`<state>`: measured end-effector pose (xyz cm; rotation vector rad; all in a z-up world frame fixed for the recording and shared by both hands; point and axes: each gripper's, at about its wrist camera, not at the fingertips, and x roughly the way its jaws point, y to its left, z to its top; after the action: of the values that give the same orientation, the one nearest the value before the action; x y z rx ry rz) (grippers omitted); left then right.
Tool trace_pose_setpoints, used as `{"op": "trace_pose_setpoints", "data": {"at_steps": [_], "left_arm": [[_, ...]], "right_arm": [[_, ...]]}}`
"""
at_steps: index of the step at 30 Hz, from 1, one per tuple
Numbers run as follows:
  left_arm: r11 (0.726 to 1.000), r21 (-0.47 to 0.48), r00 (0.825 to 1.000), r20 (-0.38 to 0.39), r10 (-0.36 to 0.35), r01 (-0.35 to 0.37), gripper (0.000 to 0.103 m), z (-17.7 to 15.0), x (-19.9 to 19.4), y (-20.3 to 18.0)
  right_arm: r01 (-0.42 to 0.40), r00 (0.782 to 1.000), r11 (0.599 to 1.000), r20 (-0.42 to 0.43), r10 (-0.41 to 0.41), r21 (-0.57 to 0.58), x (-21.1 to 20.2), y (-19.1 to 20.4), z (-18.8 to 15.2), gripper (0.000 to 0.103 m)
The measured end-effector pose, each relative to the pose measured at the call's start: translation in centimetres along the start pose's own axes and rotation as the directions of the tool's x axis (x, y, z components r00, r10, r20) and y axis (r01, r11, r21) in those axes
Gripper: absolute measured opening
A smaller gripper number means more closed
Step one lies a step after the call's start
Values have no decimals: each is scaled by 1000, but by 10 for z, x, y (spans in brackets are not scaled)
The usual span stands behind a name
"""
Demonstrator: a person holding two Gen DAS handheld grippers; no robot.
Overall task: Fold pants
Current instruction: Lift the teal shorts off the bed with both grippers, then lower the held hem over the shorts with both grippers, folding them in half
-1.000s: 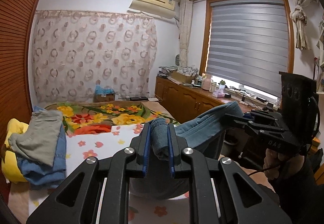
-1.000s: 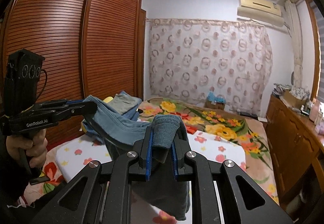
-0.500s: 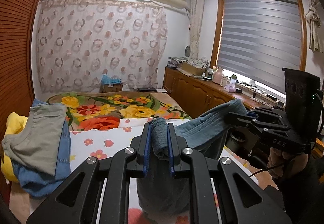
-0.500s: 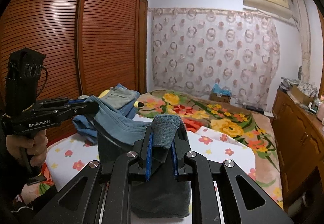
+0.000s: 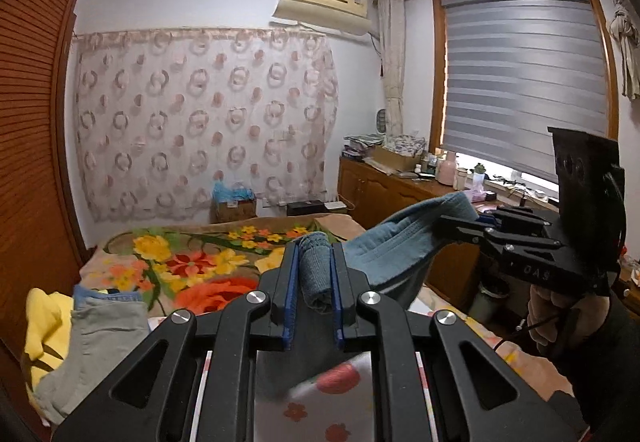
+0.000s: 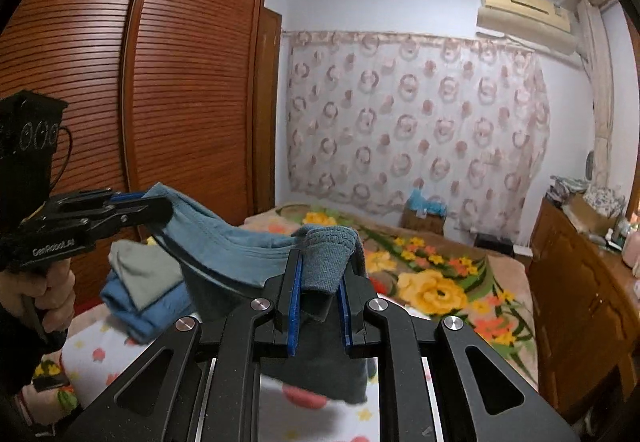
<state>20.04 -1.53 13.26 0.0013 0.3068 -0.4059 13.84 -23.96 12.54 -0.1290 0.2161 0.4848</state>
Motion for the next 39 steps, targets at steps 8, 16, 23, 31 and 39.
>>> {"op": "trace_pose_setpoints", "data": {"at_steps": [8, 16, 23, 31, 39], "left_arm": [[1000, -28, 995, -97, 9, -12, 16, -52, -3, 7], [1000, -29, 995, -101, 5, -8, 16, -62, -16, 3], [1000, -13, 994, -107, -3, 2, 16, -85, -44, -11], [1000, -13, 992, -126, -5, 4, 16, -108, -68, -25], [1000, -8, 988, -152, -9, 8, 16, -119, -74, -30]], "right_arm": [[-38, 994, 999, -104, 42, 39, 23, 13, -43, 16], [-39, 988, 999, -147, 41, 17, 11, 29, -36, 16], [-28, 987, 999, -158, 33, 33, -15, 40, -50, 16], [-25, 982, 999, -185, 33, 46, -29, 56, -59, 16], [-43, 978, 998, -204, 52, 47, -40, 65, -62, 16]]}}
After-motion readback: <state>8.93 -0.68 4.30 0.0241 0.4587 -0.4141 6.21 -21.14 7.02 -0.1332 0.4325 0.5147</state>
